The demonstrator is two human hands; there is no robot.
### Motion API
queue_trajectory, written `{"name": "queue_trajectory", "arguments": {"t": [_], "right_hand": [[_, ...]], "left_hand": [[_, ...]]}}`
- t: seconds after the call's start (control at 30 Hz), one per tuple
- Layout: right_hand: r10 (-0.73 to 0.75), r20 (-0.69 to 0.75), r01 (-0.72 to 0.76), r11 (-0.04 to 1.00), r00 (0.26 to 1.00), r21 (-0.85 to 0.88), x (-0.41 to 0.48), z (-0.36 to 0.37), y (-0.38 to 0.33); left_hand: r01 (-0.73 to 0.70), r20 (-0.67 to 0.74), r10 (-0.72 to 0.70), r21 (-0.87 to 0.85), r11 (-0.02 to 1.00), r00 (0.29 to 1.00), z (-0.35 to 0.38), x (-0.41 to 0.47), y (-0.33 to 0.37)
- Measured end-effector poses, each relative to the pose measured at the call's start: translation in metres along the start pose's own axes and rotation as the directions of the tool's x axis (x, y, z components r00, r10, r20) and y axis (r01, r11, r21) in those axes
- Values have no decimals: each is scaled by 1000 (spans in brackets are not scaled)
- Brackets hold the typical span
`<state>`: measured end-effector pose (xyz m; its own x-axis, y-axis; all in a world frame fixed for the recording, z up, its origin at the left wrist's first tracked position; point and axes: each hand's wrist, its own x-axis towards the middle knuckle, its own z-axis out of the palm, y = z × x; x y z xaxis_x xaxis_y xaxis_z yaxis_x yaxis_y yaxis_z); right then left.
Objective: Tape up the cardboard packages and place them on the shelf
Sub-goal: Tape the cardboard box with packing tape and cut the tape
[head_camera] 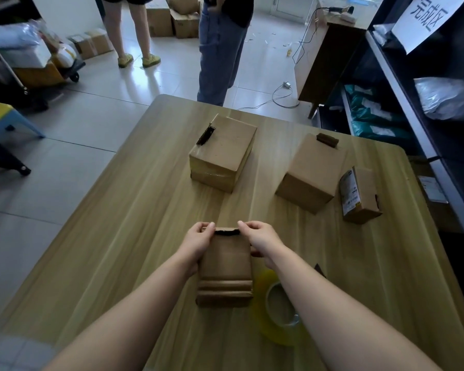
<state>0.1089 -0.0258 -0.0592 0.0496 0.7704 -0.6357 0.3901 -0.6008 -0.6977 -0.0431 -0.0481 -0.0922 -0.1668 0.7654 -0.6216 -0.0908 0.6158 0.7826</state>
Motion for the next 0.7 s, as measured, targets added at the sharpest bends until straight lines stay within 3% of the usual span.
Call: {"name": "queue_trajectory", "arguments": {"t": [0.2, 0.37, 0.7], "right_hand": [[-57, -17, 57, 998, 998, 1, 4, -1, 5], [-157, -72, 143, 976, 985, -163, 9, 6, 11], [-159, -94, 138, 970, 983, -199, 14, 8, 13]], "left_hand": [[-71, -52, 75, 75, 995, 996, 4, 5, -4], [-197, -96, 226, 244, 949, 969, 3, 4, -9], [-187, -91, 221, 285, 940, 971, 7, 8, -8]]}}
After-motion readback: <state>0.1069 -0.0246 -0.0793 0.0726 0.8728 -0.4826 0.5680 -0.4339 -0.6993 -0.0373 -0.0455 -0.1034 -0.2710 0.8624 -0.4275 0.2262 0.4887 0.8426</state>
